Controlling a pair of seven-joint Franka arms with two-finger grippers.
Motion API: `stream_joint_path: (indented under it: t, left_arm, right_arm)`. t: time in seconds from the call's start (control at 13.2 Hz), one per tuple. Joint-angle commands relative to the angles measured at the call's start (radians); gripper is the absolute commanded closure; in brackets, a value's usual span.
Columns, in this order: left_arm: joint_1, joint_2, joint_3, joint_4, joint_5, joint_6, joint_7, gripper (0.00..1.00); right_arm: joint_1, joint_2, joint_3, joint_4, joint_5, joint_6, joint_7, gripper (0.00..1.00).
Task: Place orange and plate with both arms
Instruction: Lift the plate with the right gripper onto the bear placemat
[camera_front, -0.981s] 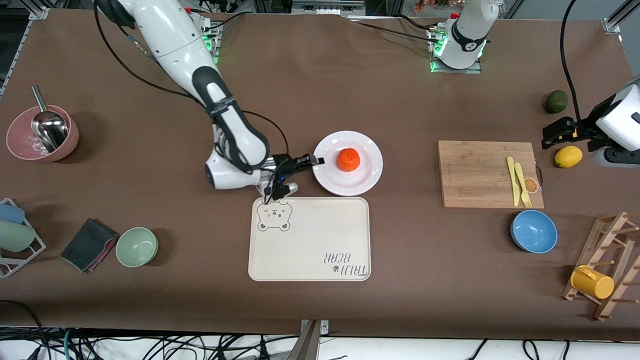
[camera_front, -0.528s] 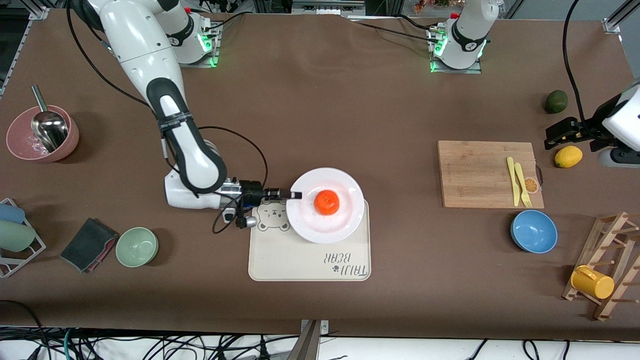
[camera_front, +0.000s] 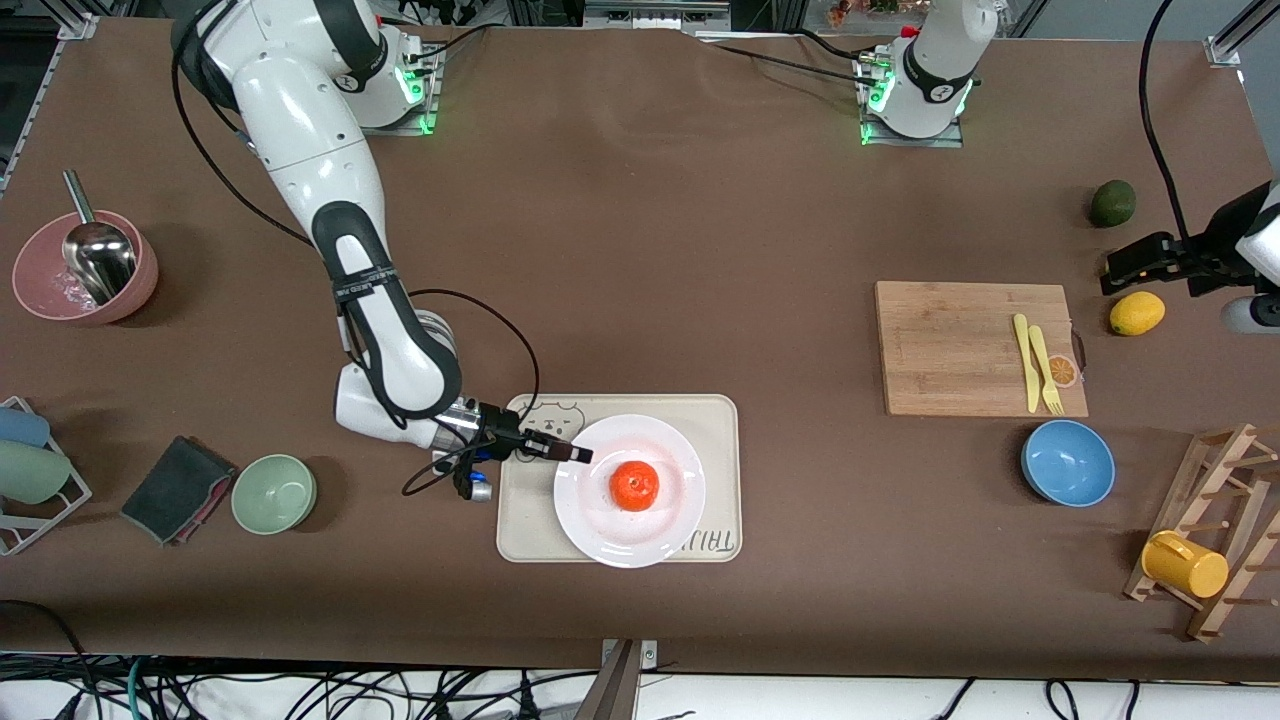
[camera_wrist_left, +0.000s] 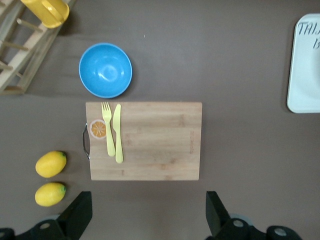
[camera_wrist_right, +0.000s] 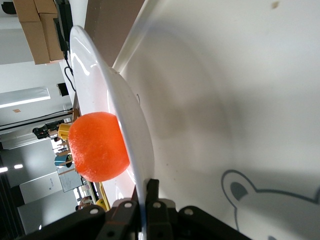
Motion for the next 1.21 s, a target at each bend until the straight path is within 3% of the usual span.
stream_joint_path:
  t: [0.0,0.38,0.45,0.53,0.68,0.91,1.13]
  left_arm:
    - [-0.001,0.002,0.001,0.025,-0.017,-0.063,0.021,0.0]
    - [-0.001,0.002,0.001,0.027,-0.017,-0.061,0.021,0.0]
    - [-0.001,0.002,0.001,0.027,-0.017,-0.06,0.021,0.0]
    - [-0.001,0.002,0.001,0.027,-0.017,-0.06,0.021,0.0]
    - [0.001,0.002,0.001,0.027,-0.017,-0.06,0.021,0.0]
    - [0.001,0.002,0.001,0.027,-0.017,-0.06,0.021,0.0]
    - [0.001,0.002,0.001,0.027,-0.017,-0.058,0.021,0.0]
  right_arm:
    - [0.032,0.038,0.006,0.049,0.01,0.025,0.023,1.0]
    - [0.064,0.046,0.004,0.043,0.008,0.063,0.021,1.0]
    - [0.064,0.045,0.004,0.043,0.007,0.063,0.021,0.7]
    - [0.065,0.04,0.004,0.043,-0.013,0.063,0.017,0.01]
    - [0.056,0.023,0.003,0.037,-0.131,0.059,0.023,0.0]
    - [0.064,-0.017,-0.031,0.002,-0.238,0.056,0.023,0.0]
    - [0.067,-0.079,-0.049,-0.032,-0.444,0.053,0.033,0.0]
